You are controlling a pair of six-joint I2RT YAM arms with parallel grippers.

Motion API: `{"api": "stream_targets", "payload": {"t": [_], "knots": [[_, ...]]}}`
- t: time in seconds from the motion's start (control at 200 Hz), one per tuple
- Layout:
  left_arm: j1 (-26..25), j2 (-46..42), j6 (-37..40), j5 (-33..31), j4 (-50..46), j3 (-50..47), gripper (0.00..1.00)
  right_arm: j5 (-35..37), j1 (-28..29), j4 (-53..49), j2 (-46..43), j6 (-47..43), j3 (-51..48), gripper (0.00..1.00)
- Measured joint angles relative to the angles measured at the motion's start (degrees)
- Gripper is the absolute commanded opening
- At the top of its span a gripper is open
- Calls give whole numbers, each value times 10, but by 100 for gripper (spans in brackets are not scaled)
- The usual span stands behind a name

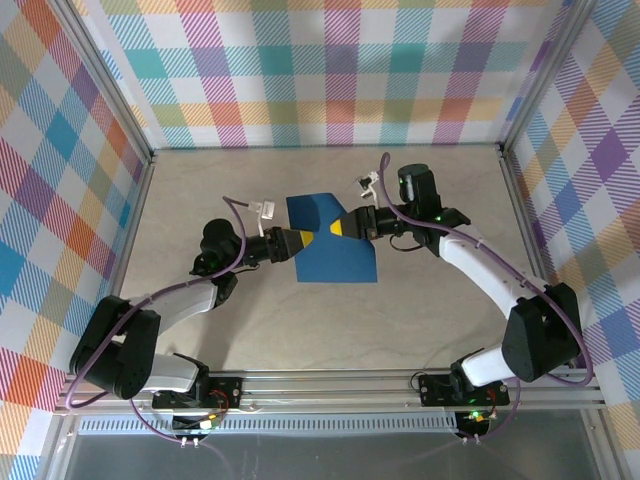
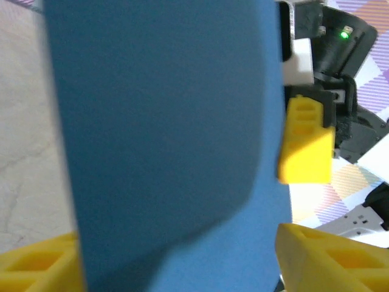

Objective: Fold a paper plane with a square sheet of paper (fold left side to right side)

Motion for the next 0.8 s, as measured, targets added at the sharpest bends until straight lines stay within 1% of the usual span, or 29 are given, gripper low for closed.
{"api": "stream_targets", "payload": {"t": [0.2, 0.275, 0.305, 0.37, 0.445, 0.59, 0.725, 0.8], "knots": [[-4, -25, 42, -6, -74, 11, 22, 26, -12, -21, 3, -21, 0, 29], [-4, -25, 49, -11, -90, 15, 10, 33, -13, -30, 5, -29, 0, 33], [-5, -25, 52, -13, -98, 17, 8, 35, -13, -33, 5, -31, 0, 36], [-6, -25, 56, -18, -114, 20, 5, 43, -13, -39, 6, -38, 0, 43], [-7, -24, 59, -27, -143, 30, 4, 54, -17, -48, 6, -44, 0, 51], [-7, -3, 74, -48, -227, 70, 3, 94, -31, -74, 6, -49, -1, 64], [-7, 49, 96, -68, -308, 109, 2, 143, -49, -88, 6, -51, -15, 72], [-7, 88, 104, -75, -345, 127, 2, 169, -56, -95, 8, -48, -30, 74]]}}
